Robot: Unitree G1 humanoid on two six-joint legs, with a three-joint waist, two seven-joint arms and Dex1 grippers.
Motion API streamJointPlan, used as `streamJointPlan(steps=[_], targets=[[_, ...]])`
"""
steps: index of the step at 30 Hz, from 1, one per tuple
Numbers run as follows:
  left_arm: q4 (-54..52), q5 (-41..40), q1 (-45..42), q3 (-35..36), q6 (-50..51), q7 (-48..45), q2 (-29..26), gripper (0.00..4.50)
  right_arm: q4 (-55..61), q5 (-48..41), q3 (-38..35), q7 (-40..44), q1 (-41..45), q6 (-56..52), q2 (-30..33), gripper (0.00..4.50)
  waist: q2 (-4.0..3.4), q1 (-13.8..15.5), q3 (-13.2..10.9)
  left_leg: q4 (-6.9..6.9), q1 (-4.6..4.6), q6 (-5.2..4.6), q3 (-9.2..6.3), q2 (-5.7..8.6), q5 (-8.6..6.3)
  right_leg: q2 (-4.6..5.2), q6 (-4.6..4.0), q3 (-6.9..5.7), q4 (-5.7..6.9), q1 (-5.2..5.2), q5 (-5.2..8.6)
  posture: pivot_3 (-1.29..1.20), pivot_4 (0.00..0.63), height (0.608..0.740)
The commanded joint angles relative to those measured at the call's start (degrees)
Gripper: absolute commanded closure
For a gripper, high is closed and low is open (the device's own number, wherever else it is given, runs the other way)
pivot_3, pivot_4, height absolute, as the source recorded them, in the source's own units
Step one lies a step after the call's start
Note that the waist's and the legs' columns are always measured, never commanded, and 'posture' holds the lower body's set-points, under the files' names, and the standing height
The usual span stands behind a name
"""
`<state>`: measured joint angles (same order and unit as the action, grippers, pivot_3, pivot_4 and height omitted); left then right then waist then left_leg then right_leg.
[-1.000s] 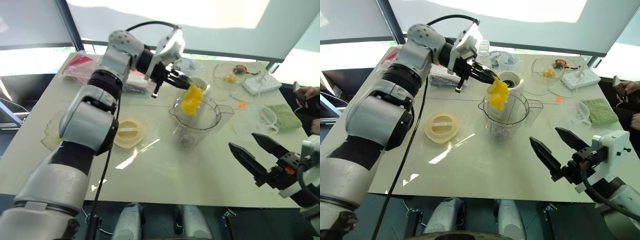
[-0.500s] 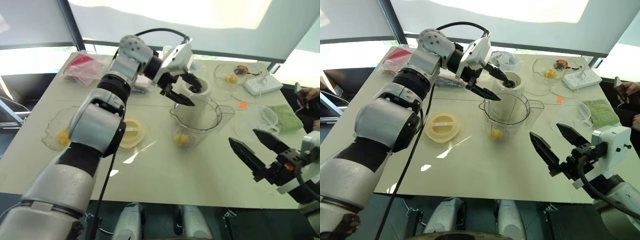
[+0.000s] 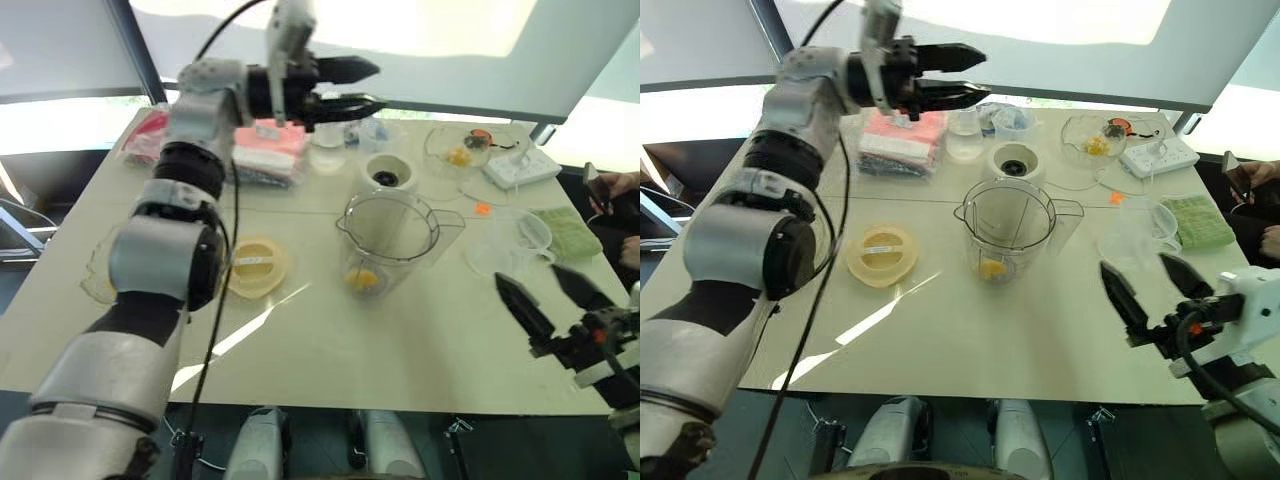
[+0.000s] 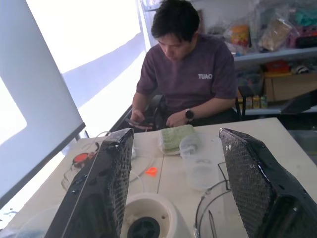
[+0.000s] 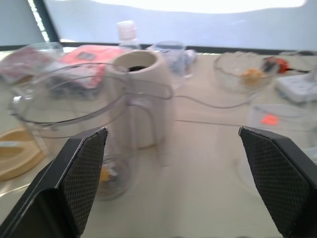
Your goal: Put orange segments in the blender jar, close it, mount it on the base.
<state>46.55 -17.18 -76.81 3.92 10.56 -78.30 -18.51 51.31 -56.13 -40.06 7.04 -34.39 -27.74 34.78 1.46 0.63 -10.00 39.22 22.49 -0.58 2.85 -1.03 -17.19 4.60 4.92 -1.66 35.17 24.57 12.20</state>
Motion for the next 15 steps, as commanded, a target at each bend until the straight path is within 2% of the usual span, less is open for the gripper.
streamJointPlan(steps=[1, 4, 8, 11, 15], targets=[[-20.46, -4.83, 8.45, 1.07, 12.5, 6.96, -0.95, 1.65, -3.17, 5.8, -3.1, 1.27, -0.5, 1.63, -0.41, 0.0, 0.0, 0.2, -0.01, 0.03, 0.03, 0.0, -0.03, -0.01, 0.0, 0.0, 0.0, 0.01, 0.02, 0.0, 0.0, 0.0, 0.15, 0.74], [-36.81, -7.51, 19.7, 0.5, 22.14, 12.14, -3.36, 1.65, -6.68, 10.6, -3.17, 0.67, 0.12, 0.99, -0.39, 0.0, -0.01, 0.09, -0.01, 0.05, 0.02, 0.01, -0.02, 0.02, 0.01, 0.02, 0.01, 0.06, 0.0, -0.03, 0.0, 0.0, 0.15, 0.74], [-51.8, -13.94, 32.17, 0.72, 30.97, 13.84, -6.7, 1.65, -11.57, 18.28, -0.48, -1.36, 3.1, 0.46, -0.75, 0.0, -0.05, 0.03, 0.0, 0.04, -0.03, 0.01, 0.04, 0.03, 0.01, 0.03, 0.0, 0.14, 0.03, -0.03, 0.0, 0.0, 0.15, 0.74], [-58.81, -17.65, 38.79, 0.36, 34.19, 13.15, -9.67, 1.65, -16.42, 23.0, 2.65, -2.96, 7.61, -0.43, -0.82, 0.0, -0.1, 0.03, 0.02, 0.05, -0.09, 0.05, 0.01, 0.03, 0.03, 0.01, -0.03, 0.14, 0.06, -0.05, 0.0, 0.0, 0.15, 0.74], [-61.14, -16.16, 42.89, -0.85, 32.37, 14.57, -13.04, 1.65, -25.9, 28.86, 8.25, -1.51, 14.4, 0.74, -0.7, 0.0, -0.16, 0.05, 0.05, 0.07, -0.13, 0.09, 0.01, 0.08, 0.06, 0.0, -0.09, 0.14, 0.07, -0.08, -0.02, 0.0, 0.15, 0.74]])
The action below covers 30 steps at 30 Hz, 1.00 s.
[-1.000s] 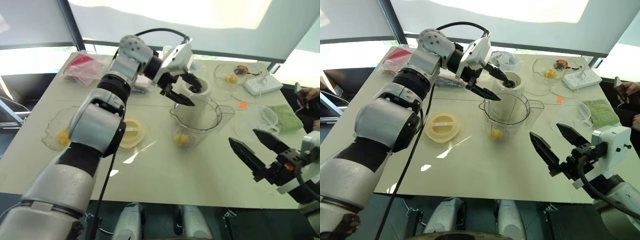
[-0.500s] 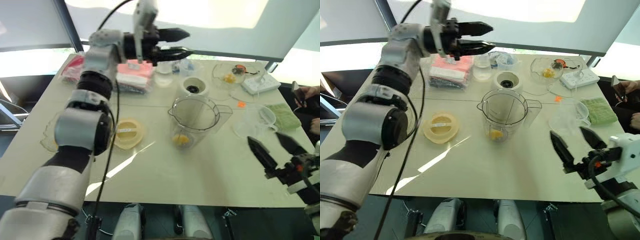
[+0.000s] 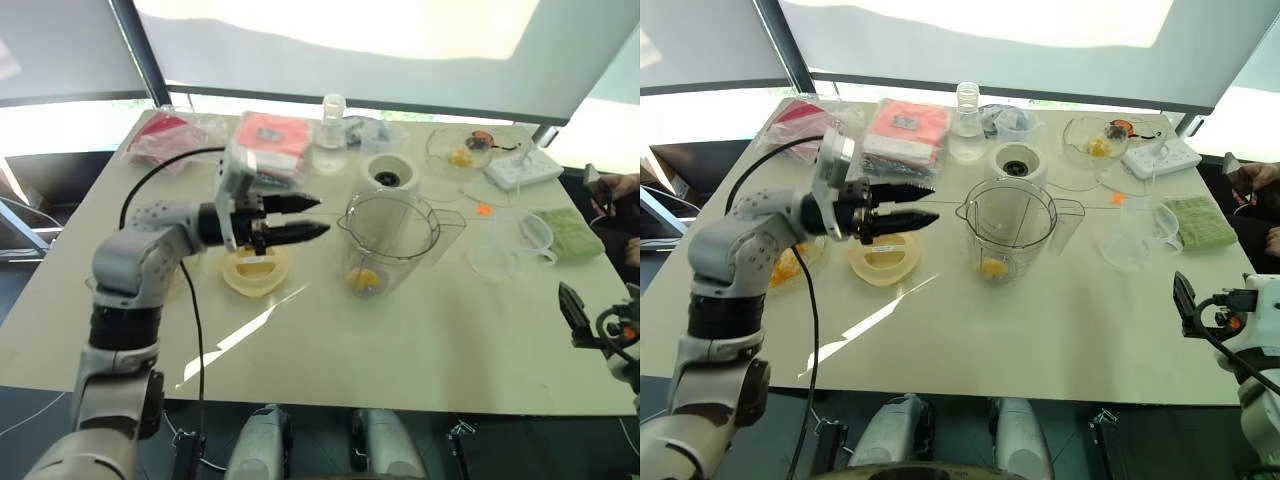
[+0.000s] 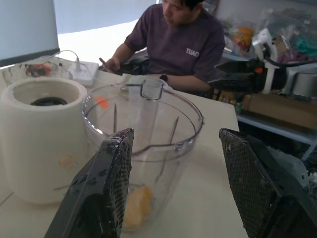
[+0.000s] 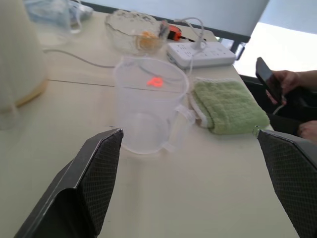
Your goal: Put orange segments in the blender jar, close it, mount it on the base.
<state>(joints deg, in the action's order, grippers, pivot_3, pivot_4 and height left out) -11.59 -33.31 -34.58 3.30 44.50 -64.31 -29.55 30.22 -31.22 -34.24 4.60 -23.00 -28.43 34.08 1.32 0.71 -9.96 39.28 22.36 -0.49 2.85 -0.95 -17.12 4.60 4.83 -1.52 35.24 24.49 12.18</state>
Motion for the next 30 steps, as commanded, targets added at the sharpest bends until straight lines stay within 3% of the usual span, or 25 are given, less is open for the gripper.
streamJointPlan(steps=[1, 10, 15, 30], targets=[[-3.26, 0.56, 1.41, -0.59, -2.46, 0.46, -2.95, 1.65, -7.44, 5.35, 3.78, 1.3, 4.83, 2.39, -0.33, 0.0, -0.03, -0.06, 0.02, 0.0, -0.02, 0.0, 0.0, 0.02, 0.0, 0.0, 0.0, 0.0, 0.0, -0.01, 0.0, 0.0, 0.15, 0.74], [-5.15, 3.25, 5.62, -2.2, -6.62, 1.64, -9.43, 1.65, -26.69, 13.88, 7.55, -0.43, 19.19, 10.23, -3.84, 0.0, -0.24, -0.18, 0.04, -0.03, 0.02, 0.0, 0.05, 0.07, 0.0, -0.03, 0.03, 0.01, -0.04, 0.0, 0.01, 0.0, 0.15, 0.74], [-8.44, 0.37, 8.31, 0.54, -4.64, 2.55, -12.64, 1.65, -35.74, 16.14, 8.38, 0.29, 24.65, 14.9, -4.55, 0.0, -0.32, -0.38, 0.03, -0.04, 0.01, 0.0, 0.05, 0.06, 0.0, -0.03, 0.03, 0.02, -0.04, 0.0, 0.01, 0.0, 0.15, 0.74], [-9.92, -1.09, 8.61, 0.76, -4.91, 7.57, -13.14, 1.65, -56.33, 21.32, 9.43, -0.73, 36.62, 26.14, -4.42, 0.0, -0.4, -1.58, 0.03, -0.05, 0.0, 0.01, 0.1, 0.07, 0.0, -0.02, 0.05, 0.05, -0.03, 0.0, 0.0, 0.0, 0.15, 0.74]])
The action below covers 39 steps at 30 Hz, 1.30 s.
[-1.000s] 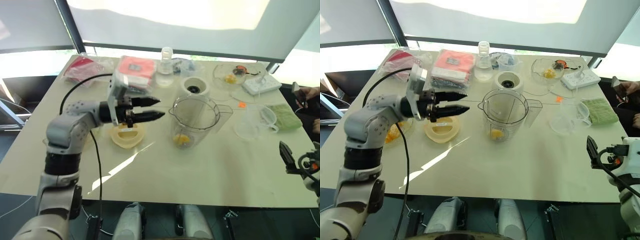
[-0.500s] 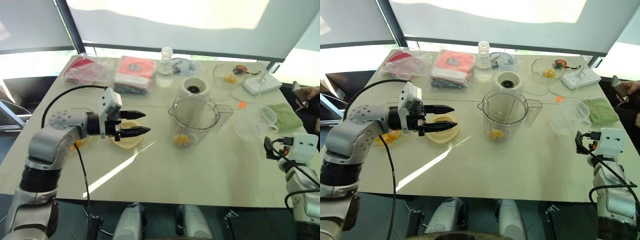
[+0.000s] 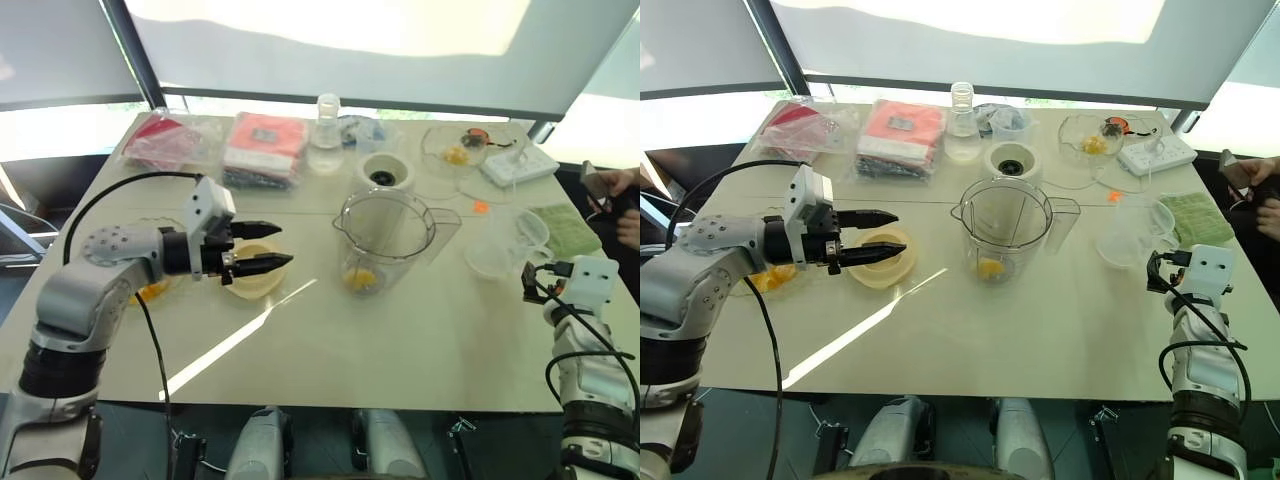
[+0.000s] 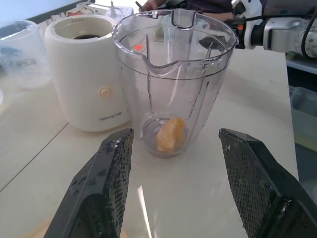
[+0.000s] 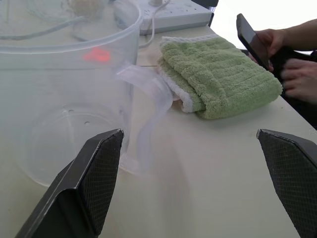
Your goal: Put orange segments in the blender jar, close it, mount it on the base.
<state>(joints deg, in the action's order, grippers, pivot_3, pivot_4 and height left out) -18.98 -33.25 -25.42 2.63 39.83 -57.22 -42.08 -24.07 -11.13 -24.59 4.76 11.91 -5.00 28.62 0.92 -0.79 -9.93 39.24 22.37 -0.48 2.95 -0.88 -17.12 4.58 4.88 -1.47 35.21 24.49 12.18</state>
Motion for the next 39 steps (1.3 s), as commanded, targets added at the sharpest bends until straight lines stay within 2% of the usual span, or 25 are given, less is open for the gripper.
streamJointPlan(steps=[1, 9, 16, 19, 26, 30, 34, 37, 39], targets=[[-2.65, -1.25, -0.47, 1.47, -0.21, 0.57, -0.69, 1.65, -3.09, 1.53, -0.13, -1.01, 2.27, 3.33, 1.05, 0.0, 0.0, -0.14, 0.0, 0.0, 0.0, 0.0, 0.01, 0.0, 0.0, 0.0, 0.0, 0.01, 0.0, 0.0, 0.0, 0.0, 0.15, 0.74], [-5.31, -4.53, 2.56, 4.23, 1.73, -0.36, -4.34, 1.65, -17.02, 3.39, 1.44, -0.88, 9.96, 10.49, 1.53, 0.0, -0.07, -0.4, -0.04, -0.02, -0.03, 0.0, 0.03, -0.01, 0.0, -0.02, 0.0, 0.04, 0.01, 0.0, 0.0, 0.0, 0.15, 0.74], [-5.34, -8.68, 3.51, 7.8, 4.19, 1.13, -4.64, 1.65, -27.17, 4.47, 2.48, -1.38, 15.44, 15.72, 2.59, 0.0, -0.07, -0.34, -0.04, -0.02, -0.03, 0.01, 0.04, 0.0, 0.01, -0.01, 0.0, 0.07, 0.0, 0.0, 0.0, 0.0, 0.15, 0.74], [-5.79, -10.87, 4.21, 9.02, 5.75, 0.61, -5.66, 1.6, -29.31, 4.13, 2.47, -1.36, 16.5, 17.79, 2.59, 0.76, -0.08, -0.37, -0.05, -0.03, -0.03, 0.02, 0.04, -0.01, 0.01, -0.01, 0.0, 0.07, 0.0, 0.0, 0.0, 0.0, 0.15, 0.74], [-5.2, -9.61, 5.08, 8.23, 4.1, -0.23, -7.52, 1.6, -31.91, 3.83, 2.92, -1.13, 17.58, 20.39, 2.67, 4.42, -0.08, -0.3, -0.05, -0.04, -0.03, 0.05, 0.04, 0.0, 0.03, 0.0, 0.0, 0.07, 0.0, 0.0, 0.0, 0.0, 0.15, 0.74], [-4.62, -9.13, 4.64, 7.56, 3.46, -0.68, -7.6, 1.6, -31.31, 3.6, 3.24, -0.71, 17.19, 20.66, 2.6, 4.47, -0.08, -0.33, -0.05, -0.04, -0.03, 0.06, 0.04, -0.01, 0.03, 0.0, 0.0, 0.07, -0.01, 0.0, 0.0, 0.0, 0.15, 0.74], [-4.07, -9.47, 3.1, 6.91, 3.02, -1.74, -7.53, 1.6, -25.91, 3.54, 3.18, -0.69, 16.14, 20.57, 3.28, 4.47, -0.1, -0.3, -0.06, -0.05, -0.03, 0.07, 0.03, -0.01, 0.04, 0.0, 0.0, 0.07, -0.01, 0.0, 0.0, 0.0, 0.15, 0.74], [-3.28, -8.34, 0.98, 5.36, 2.14, -2.96, -7.73, 1.6, -16.14, 4.11, 3.86, 0.76, 15.47, 18.58, 5.31, 4.47, -0.16, -0.32, -0.09, -0.05, -0.03, 0.07, 0.04, -0.02, 0.04, 0.0, 0.0, 0.07, -0.01, 0.0, 0.0, 0.0, 0.15, 0.74], [-2.3, -8.15, -1.13, 4.28, 1.82, -3.69, -7.37, 1.6, -7.06, 4.18, 4.04, 2.1, 16.23, 14.86, 7.92, 4.47, -0.57, -0.26, -0.34, -0.05, -0.02, 0.08, 0.05, -0.01, 0.04, 0.03, 0.0, 0.09, -0.01, 0.0, 0.0, 0.0, 0.15, 0.74]])
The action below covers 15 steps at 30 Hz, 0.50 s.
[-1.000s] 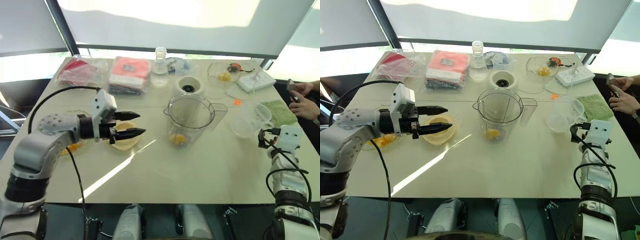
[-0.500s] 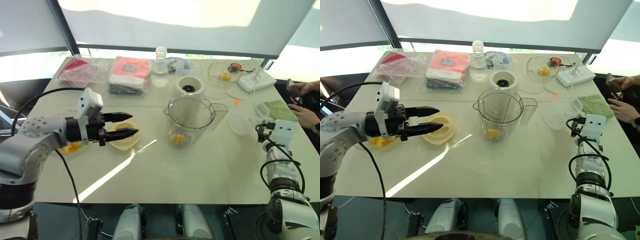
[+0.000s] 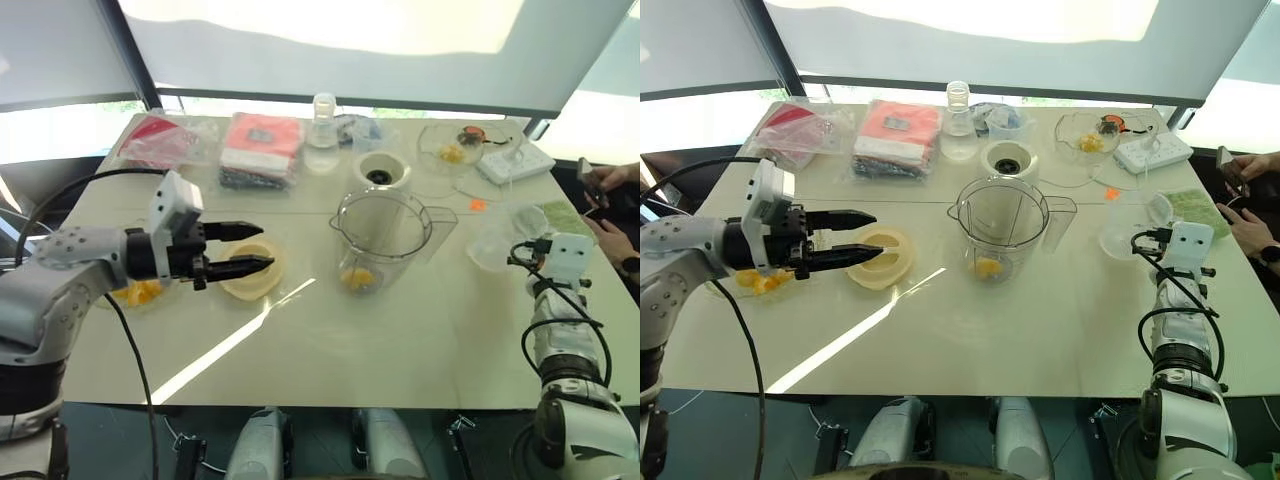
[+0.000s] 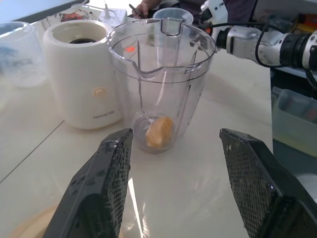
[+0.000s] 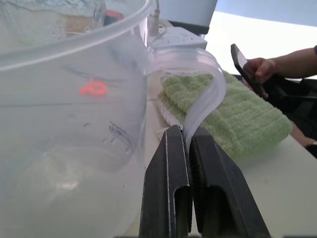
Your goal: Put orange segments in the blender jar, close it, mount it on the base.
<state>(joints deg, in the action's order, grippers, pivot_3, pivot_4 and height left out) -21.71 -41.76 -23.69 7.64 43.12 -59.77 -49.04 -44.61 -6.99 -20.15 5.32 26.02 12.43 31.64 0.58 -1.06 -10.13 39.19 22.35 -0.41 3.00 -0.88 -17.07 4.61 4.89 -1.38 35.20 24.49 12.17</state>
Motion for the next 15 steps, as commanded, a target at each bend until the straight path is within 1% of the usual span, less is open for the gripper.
streamJointPlan(steps=[1, 3, 6, 8, 15], targets=[[0.83, 0.49, -3.5, -1.09, -1.66, -1.43, -0.35, 1.6, 16.44, 0.08, -0.31, 1.87, 2.22, -4.19, 5.72, 4.47, -0.35, 0.03, -0.2, 0.01, 0.0, 0.0, 0.03, 0.0, 0.0, 0.03, 0.01, 0.05, 0.01, 0.02, 0.0, 0.0, 0.15, 0.74], [2.14, 0.86, -5.15, -1.89, -2.23, -1.99, 0.07, 1.6, 21.6, 0.76, 0.87, 4.16, 3.28, -7.19, 8.6, 4.47, -0.38, 0.07, -0.21, 0.0, 0.01, 0.01, 0.04, 0.02, 0.0, 0.01, 0.03, 0.07, 0.02, 0.06, 0.0, 0.0, 0.15, 0.74], [5.02, 1.45, -8.63, -3.24, -3.17, -2.88, 1.18, 1.6, 30.98, 0.03, 4.01, 11.17, 5.72, -13.91, 13.59, 4.47, -0.37, 0.01, -0.22, -0.05, 0.01, 0.0, 0.01, 0.02, 0.0, -0.1, 0.03, 0.03, 0.02, 0.09, 0.01, 0.0, 0.15, 0.74], [6.63, 2.32, -9.94, -4.2, -4.0, -3.41, 1.87, 1.6, 35.04, 0.54, 5.84, 14.58, 6.73, -15.82, 15.82, 4.47, -0.36, 0.05, -0.22, -0.07, 0.02, 0.0, -0.02, -0.01, 0.0, -0.17, 0.03, -0.01, 0.02, 0.1, 0.01, 0.0, 0.15, 0.74], [9.16, 4.53, -11.28, -6.14, -6.3, -4.81, 3.33, 1.6, 44.7, 3.35, 10.53, 20.88, 8.78, -18.0, 18.72, 4.47, -0.34, 0.28, -0.24, -0.06, 0.08, 0.0, 0.03, 0.0, 0.0, -0.09, 0.02, -0.01, -0.03, 0.12, 0.01, 0.0, 0.15, 0.74]])
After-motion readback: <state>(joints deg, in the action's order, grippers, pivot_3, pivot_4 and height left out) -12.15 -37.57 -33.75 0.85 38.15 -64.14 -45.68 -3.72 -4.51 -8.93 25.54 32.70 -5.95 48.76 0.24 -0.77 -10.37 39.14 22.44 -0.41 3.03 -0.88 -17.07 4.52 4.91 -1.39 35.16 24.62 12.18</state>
